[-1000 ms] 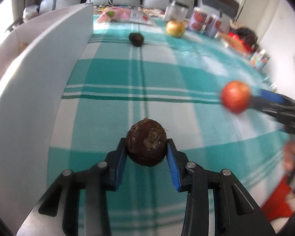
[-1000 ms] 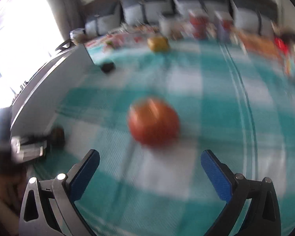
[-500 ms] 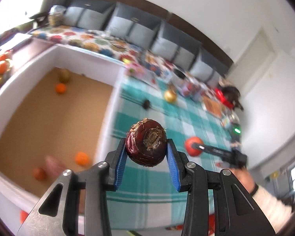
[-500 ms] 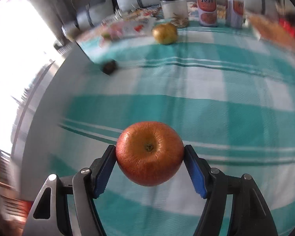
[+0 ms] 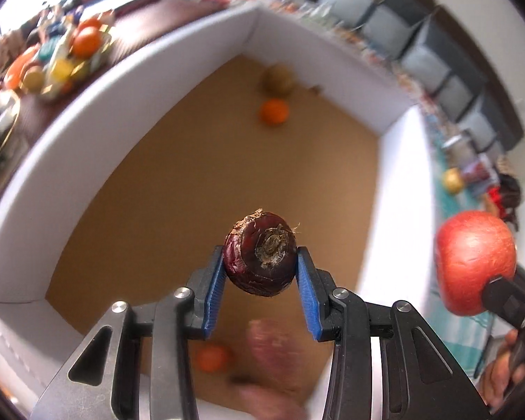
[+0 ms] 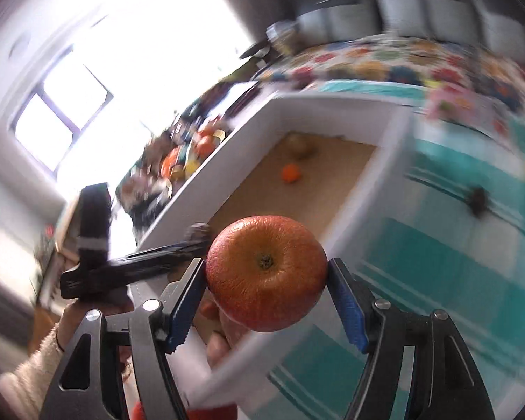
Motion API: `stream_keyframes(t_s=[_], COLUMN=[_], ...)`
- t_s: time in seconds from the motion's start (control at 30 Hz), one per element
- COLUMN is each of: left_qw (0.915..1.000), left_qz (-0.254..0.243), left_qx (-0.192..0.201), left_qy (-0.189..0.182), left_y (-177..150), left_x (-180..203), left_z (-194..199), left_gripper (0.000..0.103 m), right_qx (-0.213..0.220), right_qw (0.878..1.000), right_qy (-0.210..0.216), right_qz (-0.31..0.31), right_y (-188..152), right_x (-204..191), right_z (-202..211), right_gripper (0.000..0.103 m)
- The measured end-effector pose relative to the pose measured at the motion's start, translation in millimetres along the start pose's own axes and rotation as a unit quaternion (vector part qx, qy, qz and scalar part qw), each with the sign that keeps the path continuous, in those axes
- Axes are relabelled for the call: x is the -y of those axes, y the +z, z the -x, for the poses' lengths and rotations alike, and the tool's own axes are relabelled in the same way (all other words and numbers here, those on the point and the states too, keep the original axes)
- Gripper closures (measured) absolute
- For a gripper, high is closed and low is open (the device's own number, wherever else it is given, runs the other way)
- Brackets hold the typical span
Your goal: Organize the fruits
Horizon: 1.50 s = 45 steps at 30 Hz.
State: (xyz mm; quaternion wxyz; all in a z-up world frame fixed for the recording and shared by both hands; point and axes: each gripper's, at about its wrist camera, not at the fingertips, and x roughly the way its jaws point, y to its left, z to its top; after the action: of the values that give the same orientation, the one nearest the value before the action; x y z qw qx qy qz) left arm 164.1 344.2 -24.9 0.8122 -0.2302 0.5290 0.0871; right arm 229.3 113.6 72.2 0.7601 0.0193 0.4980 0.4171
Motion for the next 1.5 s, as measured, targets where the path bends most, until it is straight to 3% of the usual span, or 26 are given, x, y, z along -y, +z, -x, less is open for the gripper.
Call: stream_keyframes(t_s=[0.1,0.17,0.2,0.27,0.33,0.4,0.47,0.6,0.7,0.77,0.83,0.93,1.03,1.1,1.23,1.33,1.43,1.5], left_qw=[0.9996,0.9995,0.9995,0.9992,0.9979,0.9955,0.9918,0.9787,0.9633,0.9526,0.9442,0.94,0.9431,0.9463,0.9549,0.9596,0.9551,0.946], left_qz=[0.015,0.019,0.019,0.014,0.005,-0.01,-0.033,-0.101,-0.166,-0.203,-0.237,-0.277,-0.298,-0.3,-0.284,-0.271,-0.281,-0.308], left_qx=[-0.014,-0.004,0.007,0.031,0.063,0.093,0.123,0.167,0.172,0.165,0.145,0.109,0.076,0.057,0.031,0.029,0.063,0.085], left_qy=[0.019,0.023,0.025,0.021,0.017,0.012,-0.003,-0.064,-0.122,-0.155,-0.177,-0.167,-0.126,-0.105,-0.08,-0.069,-0.069,-0.054], left_y=[-9.2,-15.3,-18.2,-21.7,-29.7,-38.3,-49.8,-83.1,-113.2,-133.7,-151.4,-179.7,-199.1,-205.9,-204.3,-192.6,-189.6,-197.6], left_x=[-15.1,-18.2,-18.6,-19.5,-14.2,-2.5,17.9,84.8,148.5,188.3,226.9,275.4,303.5,309.2,309.8,303.5,301.5,304.3], left_z=[-0.7,4.1,8.9,21.8,37.2,52.5,69.8,99.2,110.8,109.9,97.5,57.4,3.5,-26.4,-65.7,-85.4,-92.7,-95.0], left_gripper=[0.054,0.028,0.025,0.024,0.024,0.024,0.023,0.019,0.014,0.012,0.01,0.01,0.011,0.011,0.011,0.01,0.005,0.003], right_qx=[-0.044,-0.059,-0.062,-0.018,0.04,0.098,0.124,0.135,0.079,0.055,0.051,0.059,0.049,0.076,0.071,0.072,0.072,0.072], right_qw=[0.997,0.994,0.993,0.996,0.996,0.992,0.986,0.967,0.944,0.932,0.921,0.91,0.903,0.915,0.909,0.91,0.91,0.91], right_qy=[-0.05,-0.077,-0.089,-0.084,-0.078,-0.084,-0.11,-0.215,-0.319,-0.356,-0.378,-0.394,-0.404,-0.359,-0.379,-0.374,-0.374,-0.374], right_qz=[0.037,0.052,0.052,0.036,0.015,0.008,0.008,0.005,-0.02,-0.046,-0.079,-0.113,-0.137,-0.166,-0.159,-0.163,-0.163,-0.163], right_y=[3.7,0.1,-2.3,-3.4,-3.0,-10.5,-22.8,-86.7,-151.2,-185.4,-220.9,-250.9,-273.6,-284.7,-284.0,-283.0,-281.3,-281.6], right_x=[-18.6,-23.3,-24.0,-18.4,-12.5,-2.1,11.1,76.4,149.4,184.6,217.1,242.9,267.4,286.7,285.4,287.8,289.6,290.8], right_z=[-51.4,-74.0,-82.6,-70.6,-42.3,-5.4,18.7,59.6,73.9,88.5,115.2,141.9,149.5,163.8,164.5,163.3,160.4,161.1], right_gripper=[0.034,0.033,0.033,0.029,0.003,0.0,0.0,0.0,0.0,0.0,0.0,0.0,0.0,0.0,0.0,0.0,0.0,0.0])
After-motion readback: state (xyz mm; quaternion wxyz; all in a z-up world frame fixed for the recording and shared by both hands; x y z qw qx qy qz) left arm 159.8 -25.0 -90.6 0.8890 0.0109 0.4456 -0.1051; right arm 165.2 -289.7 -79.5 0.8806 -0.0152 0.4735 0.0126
